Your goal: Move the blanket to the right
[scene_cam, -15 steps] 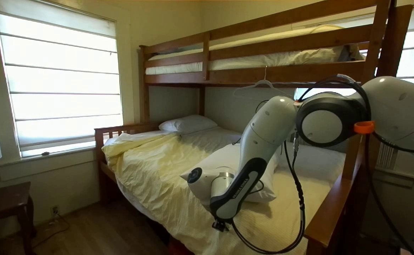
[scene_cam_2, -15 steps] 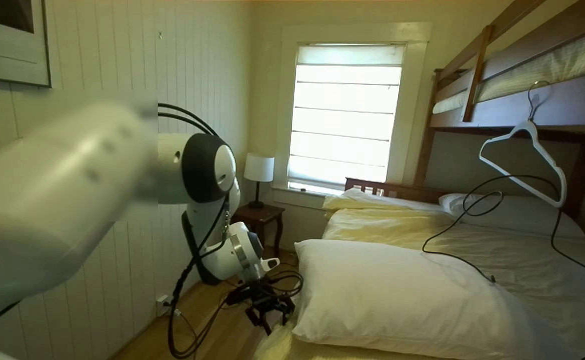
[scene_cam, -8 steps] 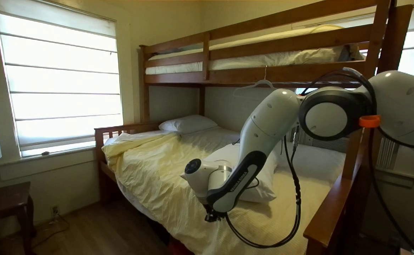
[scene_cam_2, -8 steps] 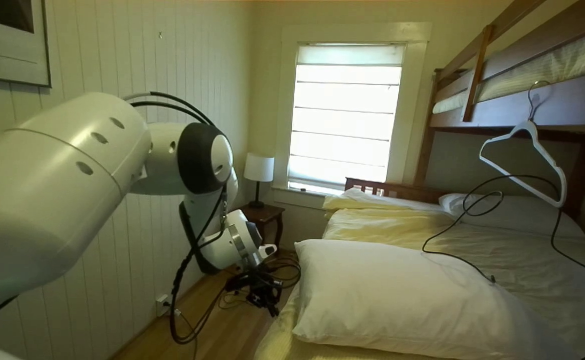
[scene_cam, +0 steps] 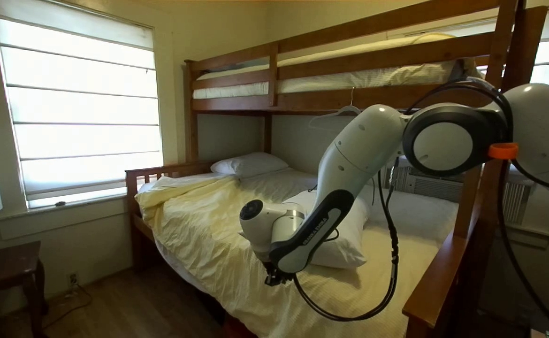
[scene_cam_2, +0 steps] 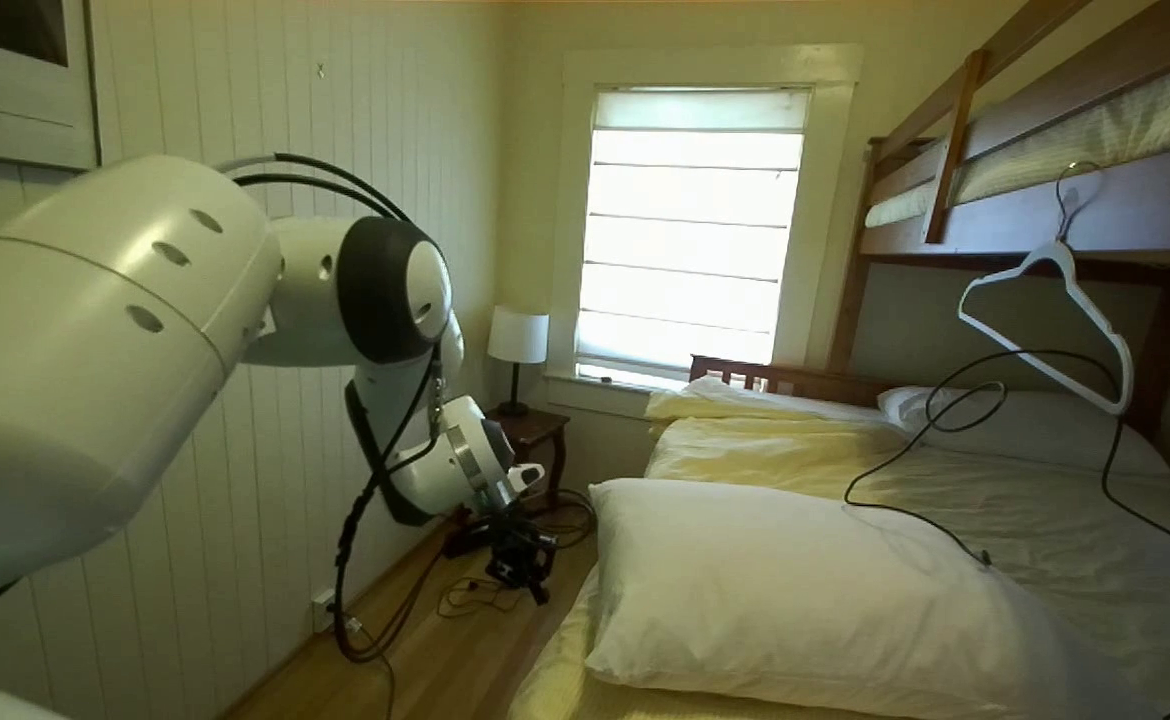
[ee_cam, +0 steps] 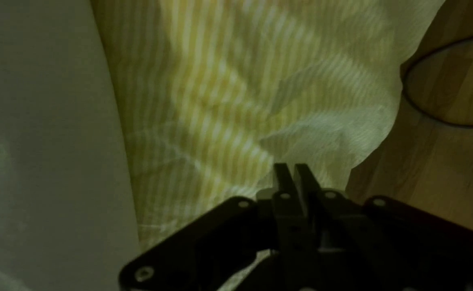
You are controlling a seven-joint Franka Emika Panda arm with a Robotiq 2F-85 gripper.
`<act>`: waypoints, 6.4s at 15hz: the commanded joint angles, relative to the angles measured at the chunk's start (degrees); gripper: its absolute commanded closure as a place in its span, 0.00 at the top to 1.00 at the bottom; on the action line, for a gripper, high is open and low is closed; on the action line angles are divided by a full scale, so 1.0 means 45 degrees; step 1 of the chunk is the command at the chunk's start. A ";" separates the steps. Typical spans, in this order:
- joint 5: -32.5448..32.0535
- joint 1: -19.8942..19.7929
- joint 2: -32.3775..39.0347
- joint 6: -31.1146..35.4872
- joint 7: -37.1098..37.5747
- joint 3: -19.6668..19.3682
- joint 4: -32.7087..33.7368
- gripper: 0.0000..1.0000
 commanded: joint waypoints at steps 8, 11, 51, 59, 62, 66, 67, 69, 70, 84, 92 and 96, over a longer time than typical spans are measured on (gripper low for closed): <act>-0.2104 0.1736 -0.1117 -0.0230 0.3254 -0.0992 -0.2926 0.88; -0.2228 0.1517 -0.1451 -0.0478 0.4569 -0.0803 -0.3751 1.00; -0.3990 0.0682 -0.3357 0.0875 1.0535 -0.1594 -0.6148 0.02; -0.6495 -0.0635 -0.5149 0.0909 1.3620 -0.0846 -0.8018 0.02; -0.6462 -0.1064 -0.4587 0.0983 1.3995 -0.0163 -0.7216 0.07; -0.6682 -0.1098 -0.5406 0.0398 1.5695 -0.0460 -0.7803 0.02; -0.6848 -0.1304 -0.5849 0.0512 1.6201 -0.0562 -0.8290 0.02; -0.7210 -0.1675 -0.6712 0.0566 1.7263 -0.0696 -0.9179 0.02; -0.7313 -0.1927 -0.6936 0.0570 1.7723 -0.0670 -0.9370 0.02; -0.6986 -0.4232 -0.8943 0.2256 2.0978 -0.0046 -1.0663 0.07; -0.6986 -0.5225 -1.0170 0.2608 2.2134 -0.0624 -1.1337 0.02; -0.7012 -0.6152 -1.0757 0.4118 2.2500 -0.1624 -1.1764 0.02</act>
